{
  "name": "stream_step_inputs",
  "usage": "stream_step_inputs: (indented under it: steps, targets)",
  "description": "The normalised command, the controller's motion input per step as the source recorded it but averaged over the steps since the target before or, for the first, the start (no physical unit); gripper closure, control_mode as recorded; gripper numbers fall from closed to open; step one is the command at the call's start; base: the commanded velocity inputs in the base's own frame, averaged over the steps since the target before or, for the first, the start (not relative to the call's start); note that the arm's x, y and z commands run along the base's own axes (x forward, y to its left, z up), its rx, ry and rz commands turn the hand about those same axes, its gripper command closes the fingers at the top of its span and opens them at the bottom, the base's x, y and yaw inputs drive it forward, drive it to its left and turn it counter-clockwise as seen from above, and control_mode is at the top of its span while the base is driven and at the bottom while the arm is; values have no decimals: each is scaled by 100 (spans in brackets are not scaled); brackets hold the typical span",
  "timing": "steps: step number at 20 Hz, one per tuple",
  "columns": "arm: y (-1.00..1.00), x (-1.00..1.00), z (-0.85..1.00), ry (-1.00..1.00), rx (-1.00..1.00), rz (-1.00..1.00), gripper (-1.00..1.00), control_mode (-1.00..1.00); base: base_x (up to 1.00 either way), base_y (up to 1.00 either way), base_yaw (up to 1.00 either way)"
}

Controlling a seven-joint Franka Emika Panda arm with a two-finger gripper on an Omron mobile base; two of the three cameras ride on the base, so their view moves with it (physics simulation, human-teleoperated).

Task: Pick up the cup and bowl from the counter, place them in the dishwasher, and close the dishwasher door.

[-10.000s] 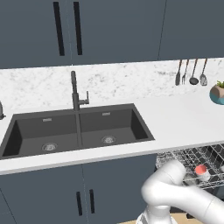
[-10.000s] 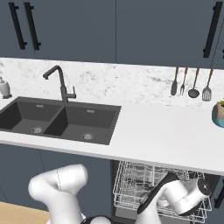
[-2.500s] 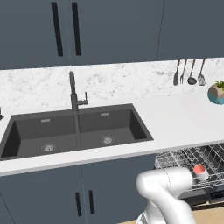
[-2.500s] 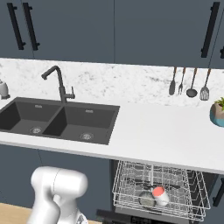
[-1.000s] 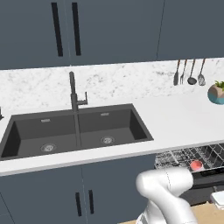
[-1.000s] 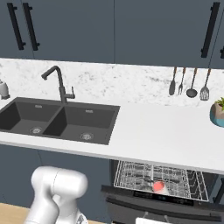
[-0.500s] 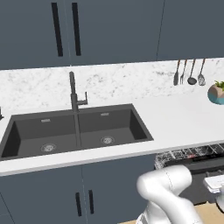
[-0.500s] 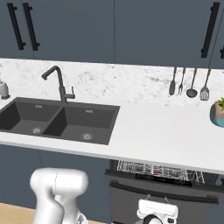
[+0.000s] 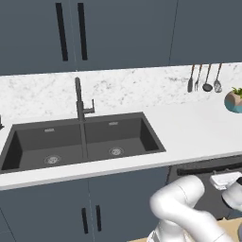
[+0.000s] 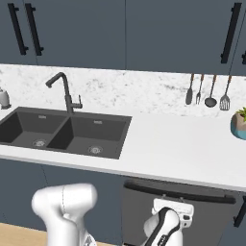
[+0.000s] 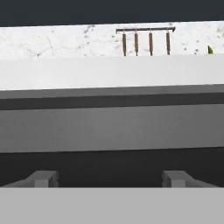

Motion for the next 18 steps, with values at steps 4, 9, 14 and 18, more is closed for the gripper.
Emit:
stream_step_inputs:
  steps: [4, 9, 14, 18]
  targets:
    - [13, 94, 0, 0, 0, 0, -100, -100, 0, 0, 0]
    - [10, 82, 0, 1, 0, 0, -100, -100, 0, 0, 0]
    - [5, 68, 0, 2, 0, 0, -100, -100, 0, 0, 0]
    - [-2, 21, 0, 3, 0, 0, -100, -100, 0, 0, 0]
